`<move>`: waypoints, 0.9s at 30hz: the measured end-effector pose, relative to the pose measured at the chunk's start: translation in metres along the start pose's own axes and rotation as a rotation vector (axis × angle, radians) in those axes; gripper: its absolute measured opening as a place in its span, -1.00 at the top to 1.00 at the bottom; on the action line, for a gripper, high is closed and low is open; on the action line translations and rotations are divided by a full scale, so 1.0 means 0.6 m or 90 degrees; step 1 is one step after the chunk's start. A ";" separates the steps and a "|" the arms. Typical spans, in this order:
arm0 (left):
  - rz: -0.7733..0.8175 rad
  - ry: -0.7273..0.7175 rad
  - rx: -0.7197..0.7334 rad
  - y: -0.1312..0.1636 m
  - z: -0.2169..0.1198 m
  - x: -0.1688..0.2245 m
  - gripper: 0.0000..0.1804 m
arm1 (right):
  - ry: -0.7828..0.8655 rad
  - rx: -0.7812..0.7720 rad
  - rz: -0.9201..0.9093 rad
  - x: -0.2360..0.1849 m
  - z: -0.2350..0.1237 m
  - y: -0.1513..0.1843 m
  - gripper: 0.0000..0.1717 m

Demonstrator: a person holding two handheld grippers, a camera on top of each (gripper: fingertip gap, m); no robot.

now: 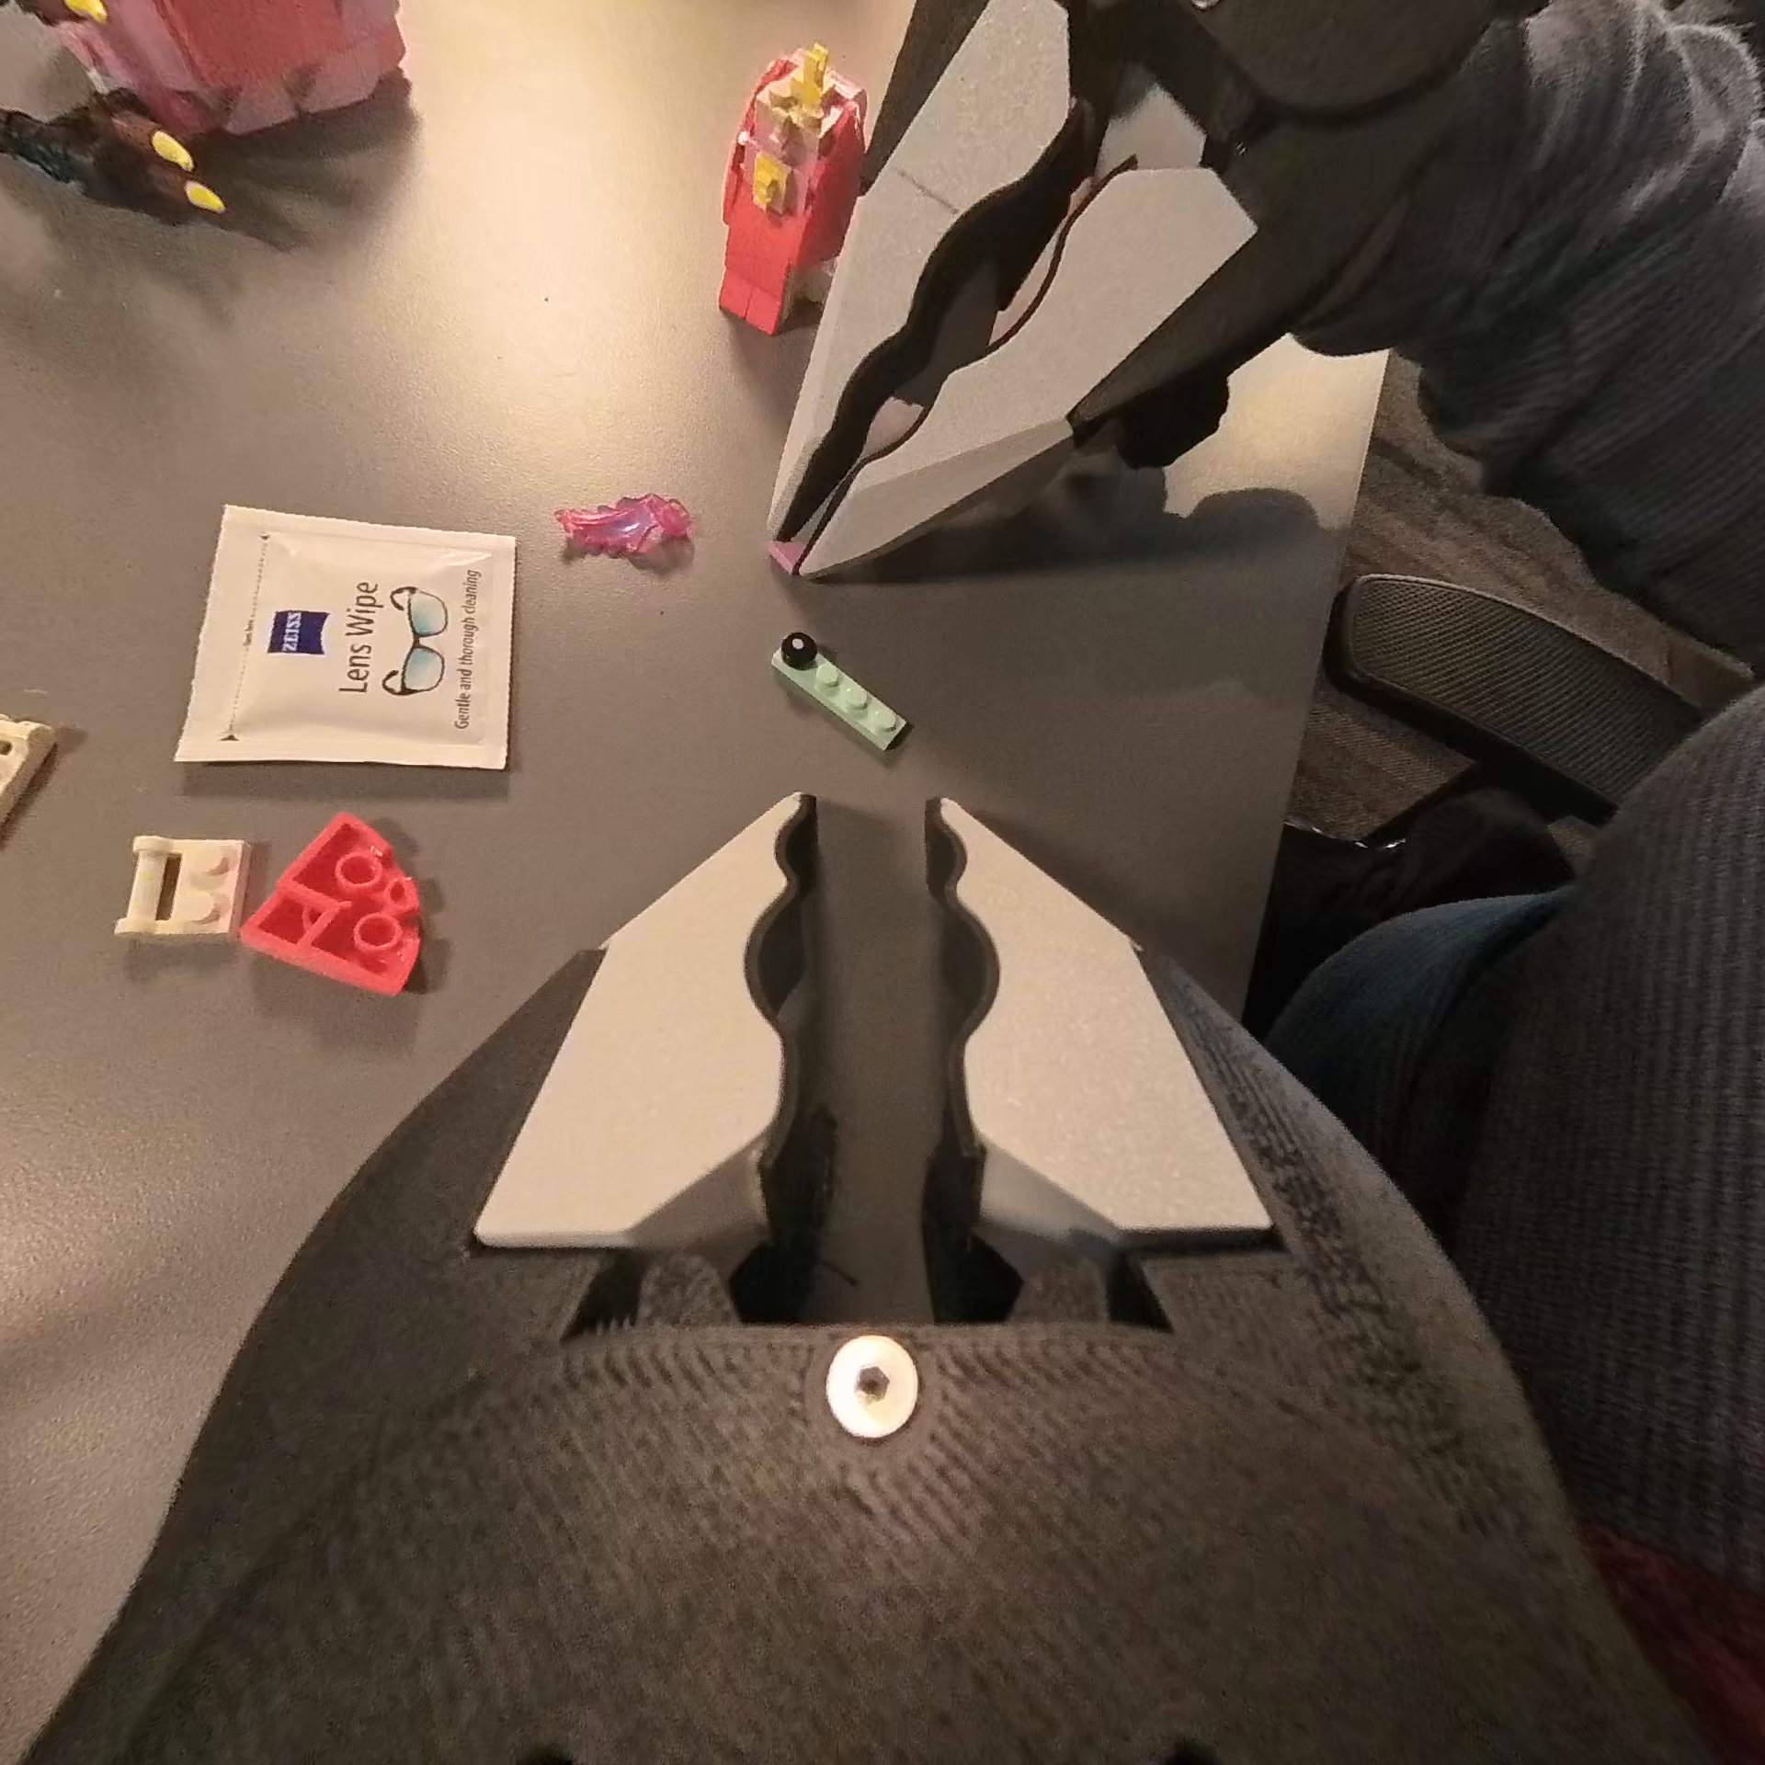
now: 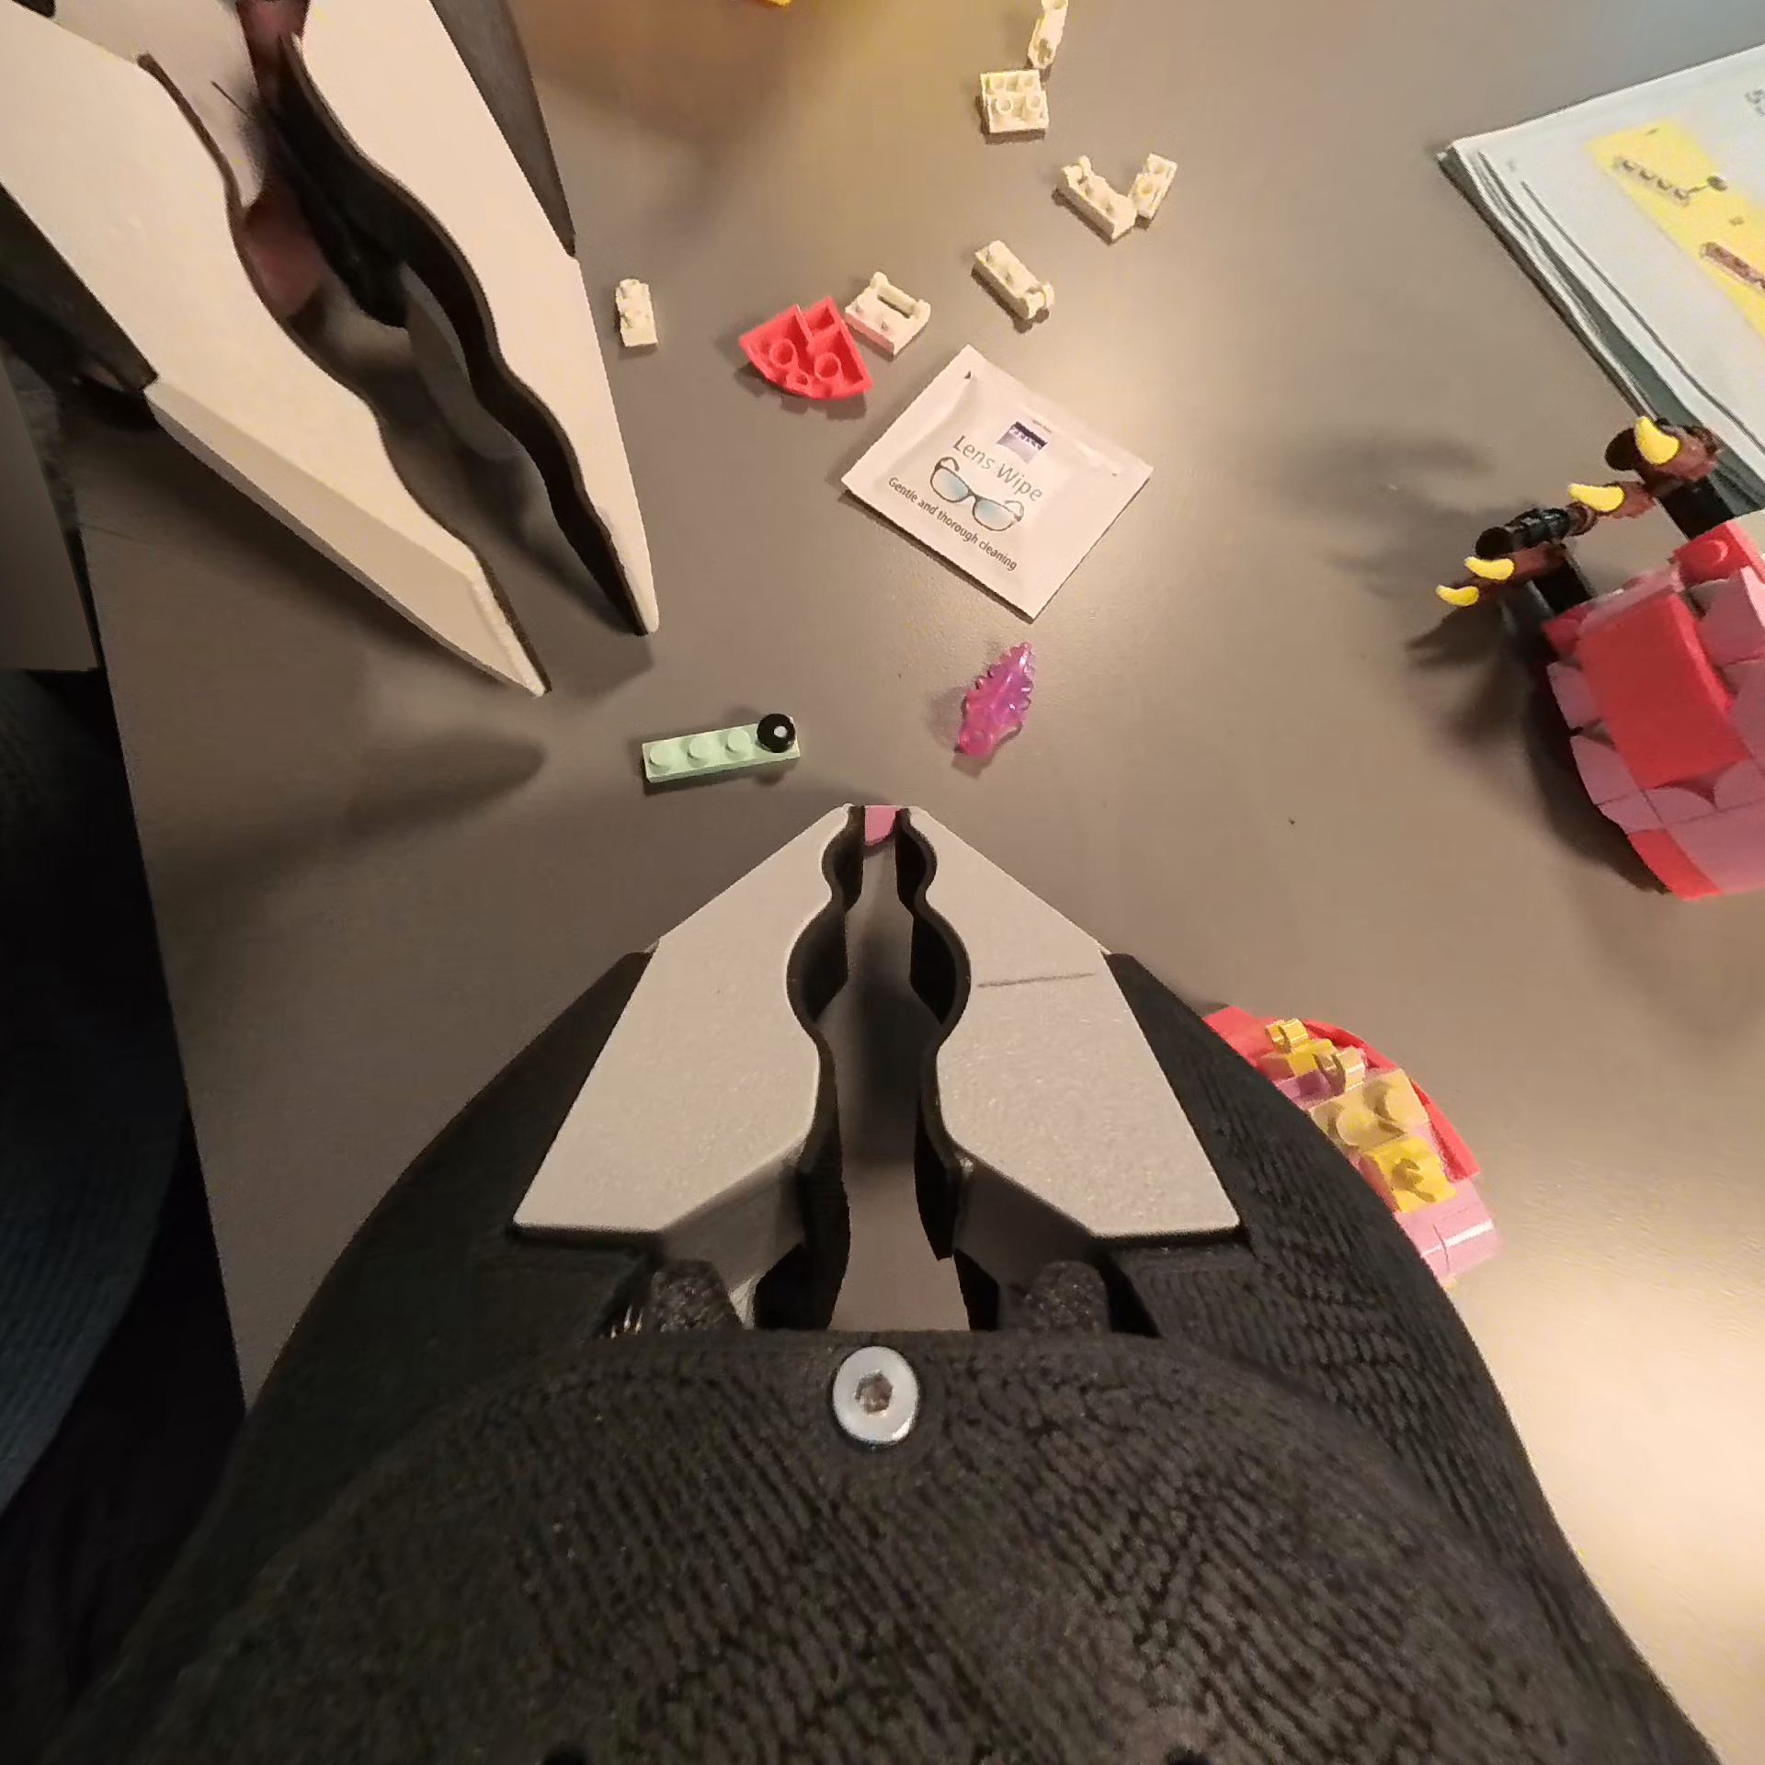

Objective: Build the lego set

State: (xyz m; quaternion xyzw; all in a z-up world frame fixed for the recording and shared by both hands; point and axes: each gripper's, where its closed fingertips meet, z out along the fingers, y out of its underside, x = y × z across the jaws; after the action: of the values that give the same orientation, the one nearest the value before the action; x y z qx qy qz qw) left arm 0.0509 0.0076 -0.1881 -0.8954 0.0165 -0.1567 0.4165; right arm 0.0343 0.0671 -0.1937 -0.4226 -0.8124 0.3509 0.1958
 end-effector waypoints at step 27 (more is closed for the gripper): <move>0.007 -0.009 0.003 0.001 0.000 -0.001 0.78 | 0.009 -0.002 -0.094 -0.054 0.012 -0.025 0.94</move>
State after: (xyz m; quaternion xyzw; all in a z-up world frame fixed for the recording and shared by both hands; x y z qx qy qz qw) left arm 0.0506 0.0075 -0.1886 -0.8955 0.0182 -0.1482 0.4193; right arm 0.0401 0.0315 -0.1880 -0.3646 -0.8404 0.3310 0.2263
